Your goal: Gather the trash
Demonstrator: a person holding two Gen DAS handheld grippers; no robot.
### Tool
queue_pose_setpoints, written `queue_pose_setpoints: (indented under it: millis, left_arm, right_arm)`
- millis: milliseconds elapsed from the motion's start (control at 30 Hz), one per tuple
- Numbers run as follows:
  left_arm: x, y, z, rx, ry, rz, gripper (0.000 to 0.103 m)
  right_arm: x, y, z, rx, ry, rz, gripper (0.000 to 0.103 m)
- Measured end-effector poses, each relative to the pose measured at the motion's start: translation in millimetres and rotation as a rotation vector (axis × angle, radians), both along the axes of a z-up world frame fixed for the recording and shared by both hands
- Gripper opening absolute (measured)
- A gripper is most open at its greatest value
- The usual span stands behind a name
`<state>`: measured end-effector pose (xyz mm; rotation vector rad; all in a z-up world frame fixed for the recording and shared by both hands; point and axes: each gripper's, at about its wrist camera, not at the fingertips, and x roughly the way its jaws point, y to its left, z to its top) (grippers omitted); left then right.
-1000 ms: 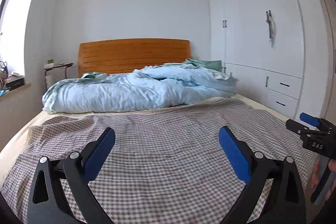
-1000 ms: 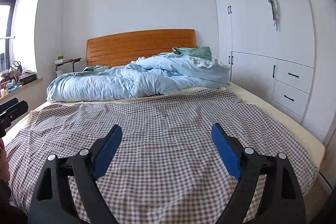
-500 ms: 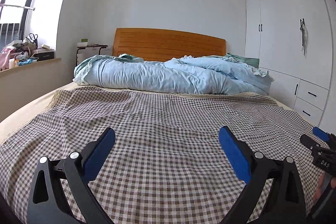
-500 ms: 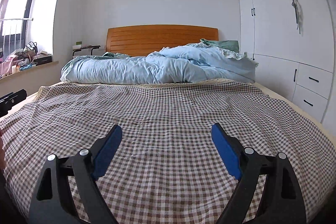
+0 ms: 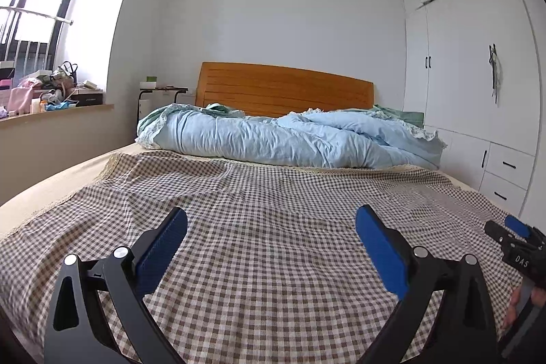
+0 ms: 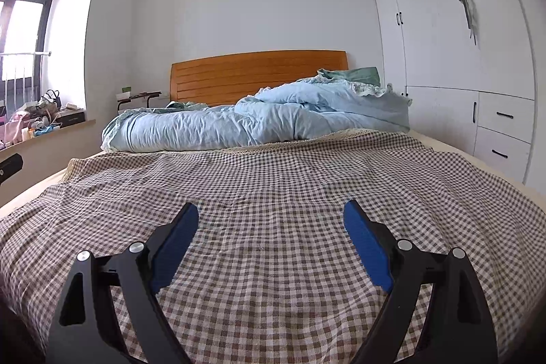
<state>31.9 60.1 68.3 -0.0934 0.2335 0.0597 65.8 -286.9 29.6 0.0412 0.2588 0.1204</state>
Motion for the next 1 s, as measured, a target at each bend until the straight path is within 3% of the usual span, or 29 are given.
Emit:
queue_pose_setpoints:
  millis: [267,533,667,767,1000]
  left_arm:
    - [-21,-6,-17,0.025,0.055,0.0,0.096]
    - [-75,-5,-28,0.028,0.027,0.031,0.096]
    - [-94,-1,-42,0.051,0.06,0.056,0.096]
    - [-107,7,-46,0.005,0.083,0.051,0.096]
    - [-123,10,-46,0.036,0.066,0.084,0.096]
  right_arm:
    - [-27,-3,-12,-0.009,0.039,0.004,0.083]
    - [-78,-10,-14,-0.031,0.003,-0.003,0.083]
    - [-98,-15,-24,-0.065,0.024,-0.036,0.083]
    - [-110,-19,-26,-0.048,0.035,-0.022,0.083]
    - [-128,10,-35,-0.204,0.0,-0.034,0.083]
